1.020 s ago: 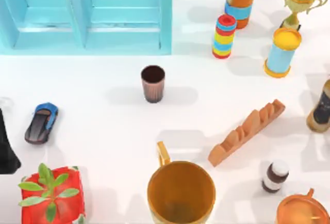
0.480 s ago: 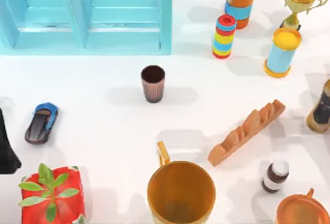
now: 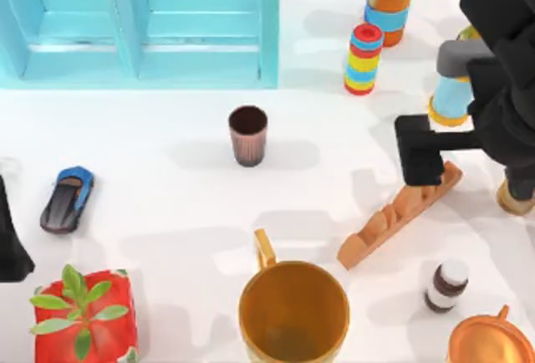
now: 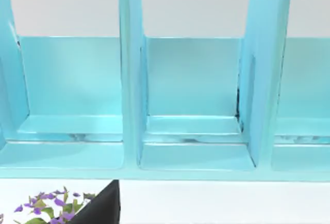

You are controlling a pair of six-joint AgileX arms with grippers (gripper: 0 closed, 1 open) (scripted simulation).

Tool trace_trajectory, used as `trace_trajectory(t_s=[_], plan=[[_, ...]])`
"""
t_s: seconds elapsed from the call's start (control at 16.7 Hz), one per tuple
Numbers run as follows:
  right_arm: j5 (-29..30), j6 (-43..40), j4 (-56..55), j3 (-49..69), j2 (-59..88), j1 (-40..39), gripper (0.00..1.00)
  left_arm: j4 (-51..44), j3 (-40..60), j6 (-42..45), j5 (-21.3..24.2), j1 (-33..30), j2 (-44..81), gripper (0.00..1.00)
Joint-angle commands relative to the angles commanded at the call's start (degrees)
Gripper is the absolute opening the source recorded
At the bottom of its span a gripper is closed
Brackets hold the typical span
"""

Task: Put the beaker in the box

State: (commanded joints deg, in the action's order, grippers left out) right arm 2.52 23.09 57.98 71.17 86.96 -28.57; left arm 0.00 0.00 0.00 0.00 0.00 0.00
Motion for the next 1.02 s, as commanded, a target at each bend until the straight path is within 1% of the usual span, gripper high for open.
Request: trace_trajectory(t_s=[0.24, 0.48, 0.78, 0.9, 1.02], plan=[[2.61, 5.77, 14.21, 21.83, 22.52, -6.2, 1.0, 0.0, 0.0, 0.0, 0.0, 0.0, 0.0, 1.0], [4.96, 10.94, 23.07, 44.27, 40.1, -10.45, 1.0, 0.0, 0.0, 0.0, 0.0, 0.0, 0.0, 1.0], [7.65, 15.94, 26.48, 68.4, 53.63, -12.7, 1.0, 0.0, 0.0, 0.0, 0.0, 0.0, 0.0, 1.0], [8.52, 17.31, 26.34, 74.9, 56.5, -12.93, 1.0, 0.0, 0.0, 0.0, 0.0, 0.0, 0.0, 1.0], [9.14, 18.22, 25.9, 79.02, 58.13, -12.99, 1.0, 0.0, 0.0, 0.0, 0.0, 0.0, 0.0, 1.0]])
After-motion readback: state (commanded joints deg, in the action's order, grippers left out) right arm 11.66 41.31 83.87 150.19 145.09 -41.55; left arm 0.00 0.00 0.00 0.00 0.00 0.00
